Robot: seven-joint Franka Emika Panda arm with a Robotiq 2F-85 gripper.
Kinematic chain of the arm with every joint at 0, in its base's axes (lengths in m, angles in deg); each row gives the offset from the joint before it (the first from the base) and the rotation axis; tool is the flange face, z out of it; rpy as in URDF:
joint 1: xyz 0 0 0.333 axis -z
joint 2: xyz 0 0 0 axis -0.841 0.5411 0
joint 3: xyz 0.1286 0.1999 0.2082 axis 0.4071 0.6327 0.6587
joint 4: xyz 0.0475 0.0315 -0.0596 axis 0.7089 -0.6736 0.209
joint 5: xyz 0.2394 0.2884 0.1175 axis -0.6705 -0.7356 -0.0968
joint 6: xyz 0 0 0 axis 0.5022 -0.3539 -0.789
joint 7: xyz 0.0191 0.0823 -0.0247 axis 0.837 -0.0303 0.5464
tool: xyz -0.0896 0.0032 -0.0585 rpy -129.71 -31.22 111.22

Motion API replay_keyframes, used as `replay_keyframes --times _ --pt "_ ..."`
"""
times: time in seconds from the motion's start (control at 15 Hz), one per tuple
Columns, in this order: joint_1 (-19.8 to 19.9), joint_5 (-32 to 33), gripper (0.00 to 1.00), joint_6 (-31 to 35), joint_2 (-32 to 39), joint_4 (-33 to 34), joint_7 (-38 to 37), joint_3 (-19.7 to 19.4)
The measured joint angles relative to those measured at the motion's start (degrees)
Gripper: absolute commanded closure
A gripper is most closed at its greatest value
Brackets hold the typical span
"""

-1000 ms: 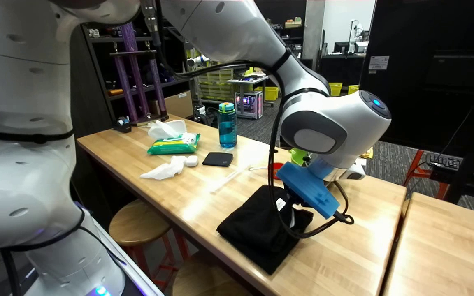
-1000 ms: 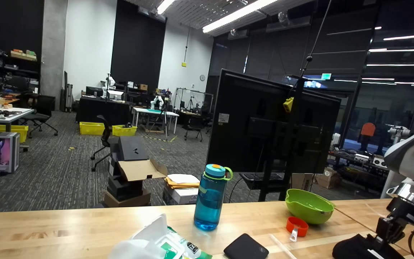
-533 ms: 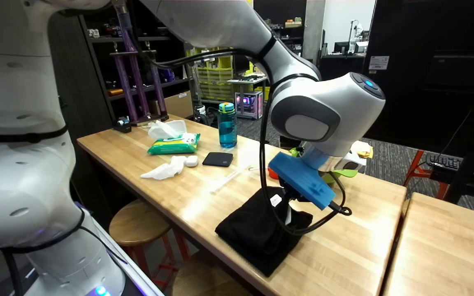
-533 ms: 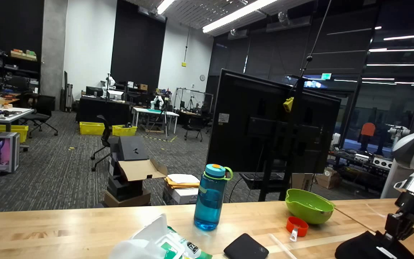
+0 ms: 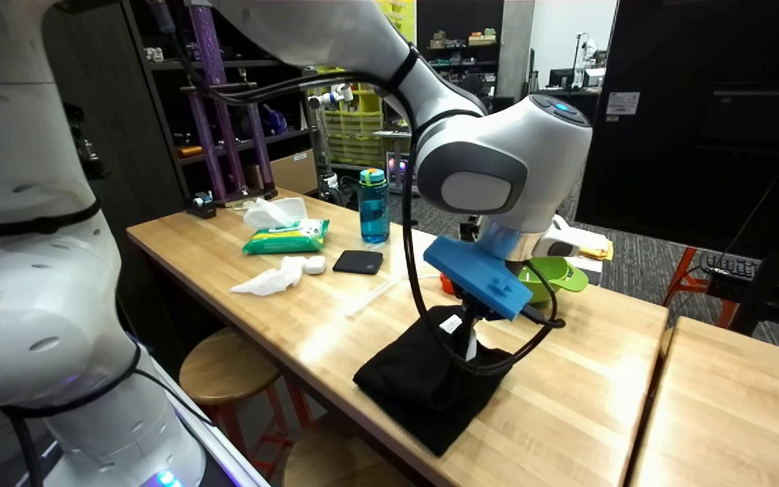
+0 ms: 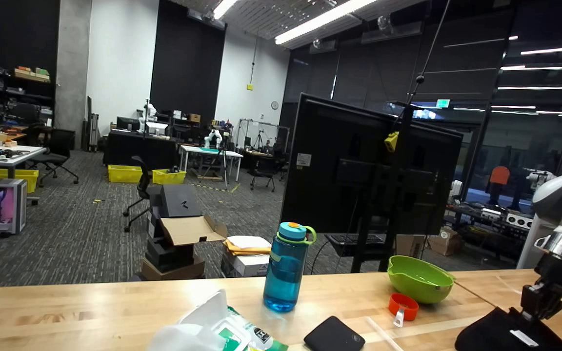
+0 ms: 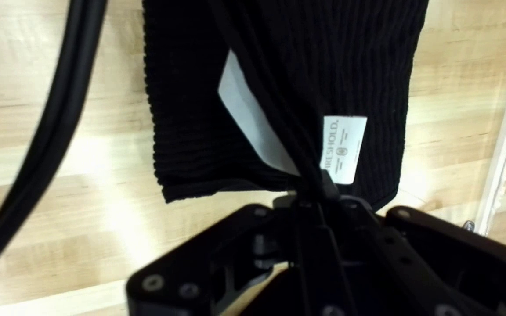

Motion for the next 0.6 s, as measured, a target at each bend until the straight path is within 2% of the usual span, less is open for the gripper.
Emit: replay_keyframes --times 0.33,0.6 --pt "-3.13 1.79 0.99 3.54 -1.06 -2.16 -4.48 0.32" --pt "-5.35 3.43 0.99 3.95 -3.05 -3.6 -8.02 0.91"
